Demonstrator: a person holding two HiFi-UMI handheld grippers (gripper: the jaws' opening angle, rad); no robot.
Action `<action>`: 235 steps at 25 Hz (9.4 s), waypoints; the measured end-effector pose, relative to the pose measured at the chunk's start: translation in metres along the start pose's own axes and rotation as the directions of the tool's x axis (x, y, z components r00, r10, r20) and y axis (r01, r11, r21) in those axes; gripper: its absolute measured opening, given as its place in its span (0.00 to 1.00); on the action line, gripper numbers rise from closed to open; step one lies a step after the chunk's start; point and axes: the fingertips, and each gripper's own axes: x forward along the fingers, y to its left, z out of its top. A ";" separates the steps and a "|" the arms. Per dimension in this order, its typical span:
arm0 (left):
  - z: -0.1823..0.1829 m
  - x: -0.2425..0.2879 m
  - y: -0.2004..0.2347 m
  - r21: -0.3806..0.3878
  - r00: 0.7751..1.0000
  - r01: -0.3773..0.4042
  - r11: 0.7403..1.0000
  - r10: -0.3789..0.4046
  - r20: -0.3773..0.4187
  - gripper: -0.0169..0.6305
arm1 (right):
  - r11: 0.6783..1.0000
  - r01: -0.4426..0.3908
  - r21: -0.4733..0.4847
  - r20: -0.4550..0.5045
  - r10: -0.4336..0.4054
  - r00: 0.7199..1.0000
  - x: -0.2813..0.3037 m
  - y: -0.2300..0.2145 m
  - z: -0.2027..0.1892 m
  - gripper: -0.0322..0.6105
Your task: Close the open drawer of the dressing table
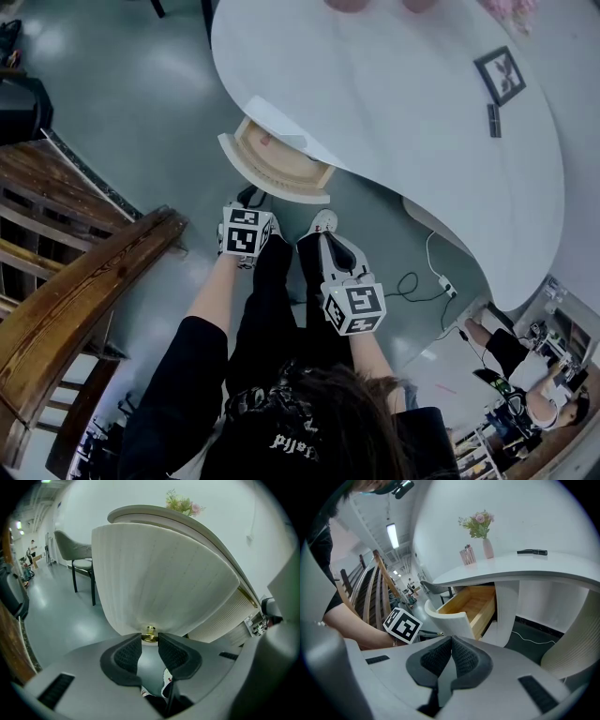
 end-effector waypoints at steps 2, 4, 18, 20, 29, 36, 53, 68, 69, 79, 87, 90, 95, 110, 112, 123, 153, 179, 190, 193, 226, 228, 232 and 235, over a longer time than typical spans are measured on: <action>0.003 0.002 0.000 0.000 1.000 0.000 1.000 0.000 0.003 0.22 | 1.000 -0.001 0.000 0.000 0.001 1.000 0.001 -0.002 0.002 0.09; 0.005 0.003 -0.001 0.001 1.000 0.000 1.000 0.000 0.004 0.22 | 1.000 -0.002 -0.001 -0.001 0.002 1.000 0.002 -0.003 0.003 0.09; 0.020 0.014 -0.004 0.004 1.000 -0.007 1.000 0.006 0.006 0.22 | 1.000 -0.001 0.004 -0.003 0.001 1.000 0.004 -0.017 0.011 0.09; 0.022 0.015 -0.005 0.005 1.000 -0.007 1.000 0.007 0.006 0.22 | 1.000 -0.002 0.005 -0.003 0.002 1.000 0.004 -0.019 0.012 0.09; 0.030 0.020 -0.006 0.008 1.000 -0.007 1.000 0.007 0.010 0.22 | 1.000 0.001 0.014 -0.007 -0.001 1.000 0.007 -0.025 0.015 0.09; 0.030 0.020 -0.006 0.011 1.000 -0.005 1.000 0.005 0.006 0.22 | 1.000 0.000 0.018 -0.010 0.000 1.000 0.010 -0.029 0.018 0.09; 0.055 0.037 -0.010 0.019 0.999 -0.001 1.000 0.001 0.032 0.22 | 1.000 0.003 0.021 -0.016 -0.002 1.000 0.015 -0.036 0.020 0.09; 0.072 0.048 -0.013 0.026 0.999 0.013 1.000 -0.014 0.052 0.22 | 1.000 0.010 0.028 -0.022 -0.009 1.000 0.021 -0.043 0.024 0.09; 0.073 0.049 -0.013 0.025 0.998 0.013 1.000 -0.014 0.053 0.22 | 1.000 0.010 0.028 -0.022 -0.009 1.000 0.021 -0.043 0.024 0.09; 0.078 0.055 -0.015 0.031 0.998 0.019 0.999 -0.021 0.059 0.22 | 1.000 0.006 0.029 -0.026 -0.006 1.000 0.025 -0.048 0.025 0.09; 0.084 0.060 -0.016 0.034 0.997 0.023 0.999 -0.026 0.067 0.22 | 1.000 0.009 0.029 -0.030 -0.009 0.999 0.026 -0.050 0.023 0.09; 0.086 0.060 -0.015 0.036 0.997 0.023 0.999 -0.026 0.067 0.22 | 0.999 0.013 0.029 -0.030 -0.012 0.999 0.025 -0.051 0.023 0.09; 0.089 0.060 -0.016 0.041 0.997 0.026 0.999 -0.029 0.073 0.22 | 0.999 0.016 0.033 -0.027 -0.015 1.000 0.025 -0.051 0.024 0.09; 0.108 0.075 -0.020 0.051 0.991 0.032 0.998 -0.039 0.127 0.22 | 0.999 0.021 0.046 -0.029 -0.019 0.999 0.031 -0.057 0.021 0.09; 0.110 0.077 -0.020 0.052 0.990 0.032 0.998 -0.038 0.137 0.22 | 0.999 0.019 0.051 -0.026 -0.018 0.999 0.032 -0.059 0.021 0.09; 0.120 0.084 -0.022 0.058 0.984 0.037 0.998 -0.047 0.173 0.22 | 0.998 0.018 0.055 -0.026 -0.017 1.000 0.039 -0.059 0.018 0.09; 0.145 0.106 -0.024 0.084 0.958 0.058 0.995 -0.079 0.277 0.23 | 1.000 0.007 0.030 -0.046 -0.006 0.999 0.049 -0.059 0.004 0.09; 0.124 -0.058 -0.117 -0.048 0.939 -0.022 0.999 0.037 0.343 0.32 | 0.978 -0.145 -0.149 0.081 0.158 0.984 -0.044 -0.054 0.096 0.09; 0.144 -0.159 -0.209 -0.089 0.873 -0.062 0.994 0.097 0.477 0.32 | 0.956 -0.166 -0.241 0.172 0.211 0.962 -0.126 -0.063 0.146 0.09; 0.153 -0.179 -0.225 -0.085 0.855 -0.081 0.993 0.113 0.506 0.32 | 0.955 -0.167 -0.246 0.212 0.221 0.952 -0.141 -0.063 0.157 0.09; 0.194 -0.264 -0.252 0.014 0.739 -0.071 0.997 0.044 0.673 0.08 | 0.934 -0.083 -0.347 0.346 0.210 0.914 -0.177 -0.029 0.190 0.09; 0.194 -0.262 -0.254 0.023 0.741 -0.080 0.997 0.044 0.670 0.08 | 0.933 -0.076 -0.352 0.344 0.205 0.916 -0.176 -0.030 0.190 0.09; 0.189 -0.255 -0.265 0.078 0.758 -0.105 0.991 0.029 0.652 0.08 | 0.935 -0.067 -0.349 0.348 0.196 0.917 -0.179 -0.033 0.190 0.09; 0.189 -0.256 -0.271 0.095 0.757 -0.099 0.991 0.013 0.653 0.08 | 0.931 -0.052 -0.360 0.346 0.186 0.920 -0.180 -0.033 0.188 0.09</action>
